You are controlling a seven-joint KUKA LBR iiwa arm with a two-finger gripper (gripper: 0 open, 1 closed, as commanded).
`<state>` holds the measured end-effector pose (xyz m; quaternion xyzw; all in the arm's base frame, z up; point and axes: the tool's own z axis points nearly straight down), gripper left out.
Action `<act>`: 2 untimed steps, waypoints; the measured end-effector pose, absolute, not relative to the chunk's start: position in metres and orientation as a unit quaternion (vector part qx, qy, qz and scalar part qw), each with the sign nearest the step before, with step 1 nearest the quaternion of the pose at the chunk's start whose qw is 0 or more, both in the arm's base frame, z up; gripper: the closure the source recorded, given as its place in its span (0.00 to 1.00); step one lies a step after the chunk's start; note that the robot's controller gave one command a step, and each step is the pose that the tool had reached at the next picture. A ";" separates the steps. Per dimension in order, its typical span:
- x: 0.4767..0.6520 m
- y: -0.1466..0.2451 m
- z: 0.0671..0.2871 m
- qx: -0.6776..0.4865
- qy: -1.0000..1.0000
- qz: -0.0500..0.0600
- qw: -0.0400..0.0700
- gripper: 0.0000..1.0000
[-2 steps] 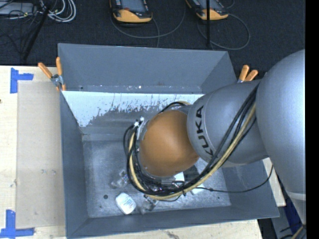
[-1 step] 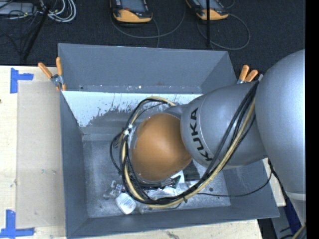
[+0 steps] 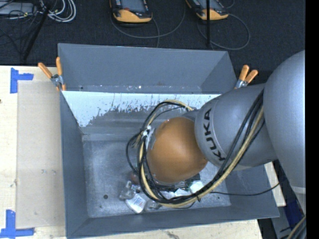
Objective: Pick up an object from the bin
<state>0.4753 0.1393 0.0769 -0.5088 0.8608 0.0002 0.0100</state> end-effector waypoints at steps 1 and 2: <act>0.475 0.139 0.077 -0.508 0.861 0.000 0.010 1.00; 0.489 0.143 0.182 -0.505 0.863 0.001 0.000 1.00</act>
Offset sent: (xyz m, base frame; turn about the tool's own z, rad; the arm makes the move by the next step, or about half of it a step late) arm 0.0138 0.0033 0.1060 0.0044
